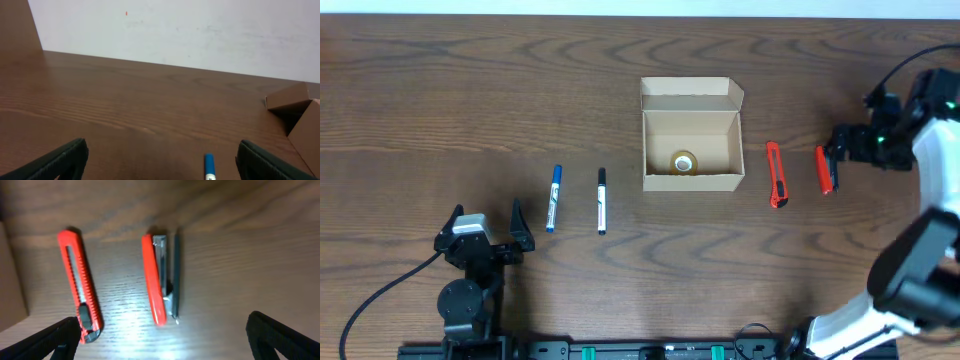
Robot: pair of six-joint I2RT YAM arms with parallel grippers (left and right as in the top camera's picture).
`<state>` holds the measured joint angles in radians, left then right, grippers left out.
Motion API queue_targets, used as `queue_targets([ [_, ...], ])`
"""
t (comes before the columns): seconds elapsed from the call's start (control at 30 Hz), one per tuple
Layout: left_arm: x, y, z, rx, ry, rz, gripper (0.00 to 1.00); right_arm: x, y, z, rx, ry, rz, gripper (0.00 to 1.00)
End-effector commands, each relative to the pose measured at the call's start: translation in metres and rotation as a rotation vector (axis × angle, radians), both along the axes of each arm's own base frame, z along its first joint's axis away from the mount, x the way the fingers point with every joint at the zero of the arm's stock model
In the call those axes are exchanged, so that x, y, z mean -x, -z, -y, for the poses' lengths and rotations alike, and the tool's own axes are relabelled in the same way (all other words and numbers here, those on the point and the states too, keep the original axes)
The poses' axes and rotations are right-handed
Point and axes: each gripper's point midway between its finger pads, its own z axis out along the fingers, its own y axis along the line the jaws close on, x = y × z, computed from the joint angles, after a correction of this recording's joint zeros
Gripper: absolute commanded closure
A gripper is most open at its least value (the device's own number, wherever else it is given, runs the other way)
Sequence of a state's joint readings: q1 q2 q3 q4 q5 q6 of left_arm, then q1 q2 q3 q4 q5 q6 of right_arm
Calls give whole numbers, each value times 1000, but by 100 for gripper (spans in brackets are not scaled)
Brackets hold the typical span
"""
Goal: Pack container
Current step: 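Withdraw the right gripper and move over the red stapler, then lower the right gripper and grasp the red stapler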
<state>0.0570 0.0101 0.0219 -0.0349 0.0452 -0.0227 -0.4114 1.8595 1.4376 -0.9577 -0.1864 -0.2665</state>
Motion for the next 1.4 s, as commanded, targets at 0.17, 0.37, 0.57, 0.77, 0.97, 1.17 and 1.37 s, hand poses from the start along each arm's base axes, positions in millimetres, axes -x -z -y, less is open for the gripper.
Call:
queue_targets([
  [0.17, 1, 17, -3, 0, -19, -52, 5, 3, 64, -17, -101, -78, -127, 1],
  [0.37, 1, 17, -3, 1, -19, -52, 5, -2, 64, -10, -49, -79, -128, 1],
  [0.57, 1, 17, -3, 1, -19, -52, 5, 0, 65, -4, -10, -64, -143, 1],
  [0.77, 1, 17, -3, 1, -19, -52, 5, 1, 66, 4, 36, -52, -156, 1],
  [0.97, 1, 17, -3, 0, -19, -52, 5, -1, 66, 5, 100, -68, -173, 1],
  [1.17, 1, 17, -3, 1, -19, -52, 5, -3, 66, 3, 152, -83, -184, 1],
  [1.37, 1, 17, -3, 0, -19, -52, 5, -3, 67, 4, 171, -87, -192, 1],
])
